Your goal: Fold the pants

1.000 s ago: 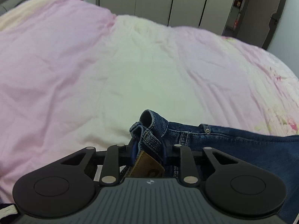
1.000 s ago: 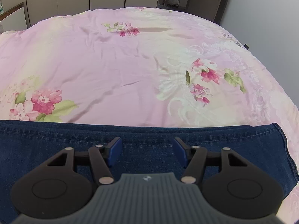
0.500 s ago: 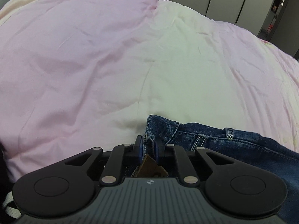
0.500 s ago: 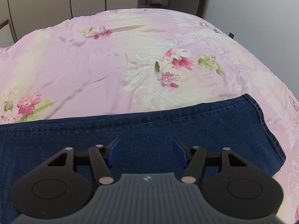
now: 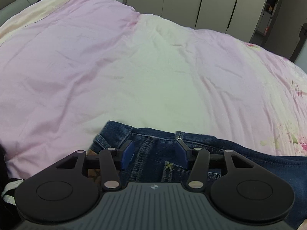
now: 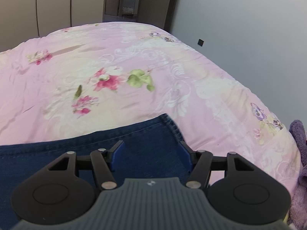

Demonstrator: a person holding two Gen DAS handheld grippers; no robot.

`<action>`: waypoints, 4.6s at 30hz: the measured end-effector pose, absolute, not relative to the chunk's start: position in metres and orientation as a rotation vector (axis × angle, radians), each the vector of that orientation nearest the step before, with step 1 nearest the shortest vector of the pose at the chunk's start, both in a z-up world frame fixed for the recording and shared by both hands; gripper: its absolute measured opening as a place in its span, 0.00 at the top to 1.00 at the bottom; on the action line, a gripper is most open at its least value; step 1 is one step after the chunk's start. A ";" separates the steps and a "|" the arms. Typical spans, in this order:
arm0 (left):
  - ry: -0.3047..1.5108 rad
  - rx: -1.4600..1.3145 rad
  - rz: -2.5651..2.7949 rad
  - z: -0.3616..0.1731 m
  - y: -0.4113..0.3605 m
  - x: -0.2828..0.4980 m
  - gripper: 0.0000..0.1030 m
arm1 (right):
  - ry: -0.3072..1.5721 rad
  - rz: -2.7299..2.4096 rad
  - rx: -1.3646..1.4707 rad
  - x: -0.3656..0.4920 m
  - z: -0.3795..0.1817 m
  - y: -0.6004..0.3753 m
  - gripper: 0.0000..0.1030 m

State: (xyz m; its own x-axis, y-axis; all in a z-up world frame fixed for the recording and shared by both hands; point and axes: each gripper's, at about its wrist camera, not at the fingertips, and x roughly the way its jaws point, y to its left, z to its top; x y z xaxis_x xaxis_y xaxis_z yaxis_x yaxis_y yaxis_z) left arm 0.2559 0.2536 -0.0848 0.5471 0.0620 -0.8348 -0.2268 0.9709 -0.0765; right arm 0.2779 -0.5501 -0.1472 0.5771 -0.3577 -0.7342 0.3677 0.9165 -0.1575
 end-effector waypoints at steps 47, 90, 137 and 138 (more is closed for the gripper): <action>1.315 0.424 -0.277 -0.127 0.032 0.141 0.84 | 0.894 -0.347 0.384 0.153 -0.145 -0.609 0.53; 1.116 0.340 -0.719 -0.120 -0.173 0.266 0.74 | 0.715 -0.375 1.125 0.167 -0.235 -0.695 0.93; 1.061 -0.609 -0.290 -0.123 0.100 0.140 0.58 | 0.930 0.576 -0.164 0.158 -0.177 -0.090 0.74; 1.054 -0.615 -0.298 -0.124 0.098 0.143 0.58 | 0.938 0.609 -0.145 0.155 -0.179 -0.088 0.70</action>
State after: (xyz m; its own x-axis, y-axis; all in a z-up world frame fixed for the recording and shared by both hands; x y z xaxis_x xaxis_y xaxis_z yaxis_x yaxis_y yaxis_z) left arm 0.1426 0.0985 -0.1243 0.4747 -0.5091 -0.7180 -0.0583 0.7958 -0.6028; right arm 0.1546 -0.0883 -0.1787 0.4381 0.4267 -0.7912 -0.5488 0.8241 0.1406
